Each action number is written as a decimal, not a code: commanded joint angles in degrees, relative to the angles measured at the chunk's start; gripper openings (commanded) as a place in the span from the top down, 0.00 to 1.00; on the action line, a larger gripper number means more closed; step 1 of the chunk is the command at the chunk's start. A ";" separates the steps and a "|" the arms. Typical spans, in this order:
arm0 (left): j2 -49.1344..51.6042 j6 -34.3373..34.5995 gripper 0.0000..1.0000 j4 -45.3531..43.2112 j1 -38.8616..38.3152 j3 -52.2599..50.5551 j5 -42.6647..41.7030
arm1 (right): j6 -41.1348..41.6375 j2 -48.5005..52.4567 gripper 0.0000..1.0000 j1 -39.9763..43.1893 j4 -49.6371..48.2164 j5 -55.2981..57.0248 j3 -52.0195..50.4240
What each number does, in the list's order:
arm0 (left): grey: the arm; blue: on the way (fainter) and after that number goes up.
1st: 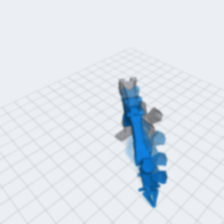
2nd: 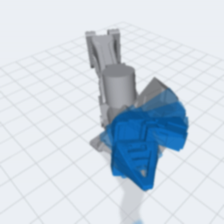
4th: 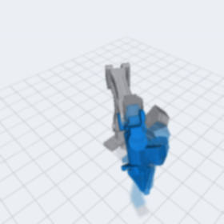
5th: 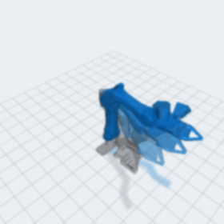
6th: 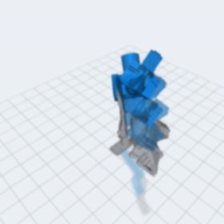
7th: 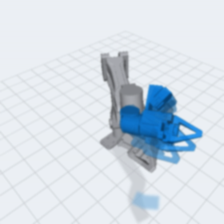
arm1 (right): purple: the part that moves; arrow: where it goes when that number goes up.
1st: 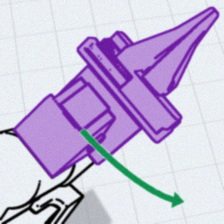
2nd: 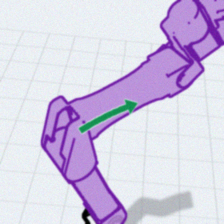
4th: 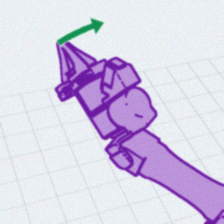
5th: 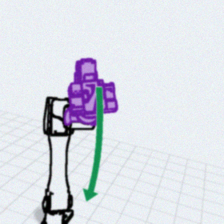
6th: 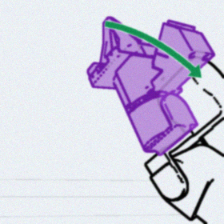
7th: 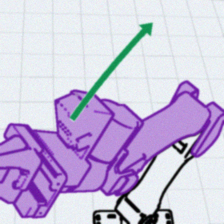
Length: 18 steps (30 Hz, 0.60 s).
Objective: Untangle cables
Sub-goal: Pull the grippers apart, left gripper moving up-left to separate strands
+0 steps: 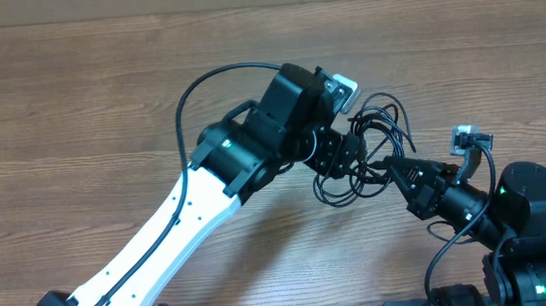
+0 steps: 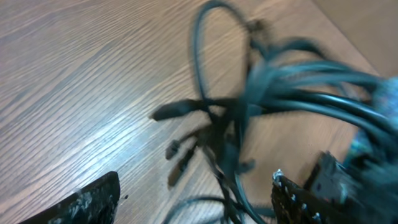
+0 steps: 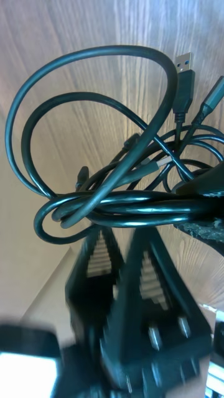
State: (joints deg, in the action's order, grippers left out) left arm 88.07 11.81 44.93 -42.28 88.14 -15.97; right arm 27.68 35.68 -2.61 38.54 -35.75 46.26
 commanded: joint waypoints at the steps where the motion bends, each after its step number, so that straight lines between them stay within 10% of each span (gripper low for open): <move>1: 2.32 3.26 0.23 -1.29 -0.15 1.44 1.79 | 0.57 -0.20 0.96 0.11 -0.81 -2.54 -0.15; 8: 3.69 3.26 0.27 -3.63 -0.17 1.44 0.00 | 0.39 -0.20 0.96 0.11 -1.03 -2.97 -0.15; 18: 3.69 6.45 0.45 8.85 -0.07 1.44 31.36 | -1.14 -0.20 0.96 0.11 0.13 -1.18 -0.15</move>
State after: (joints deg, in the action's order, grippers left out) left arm 91.37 16.69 50.92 -43.05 88.47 1.23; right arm 27.29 36.27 -2.68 38.74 -38.13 46.26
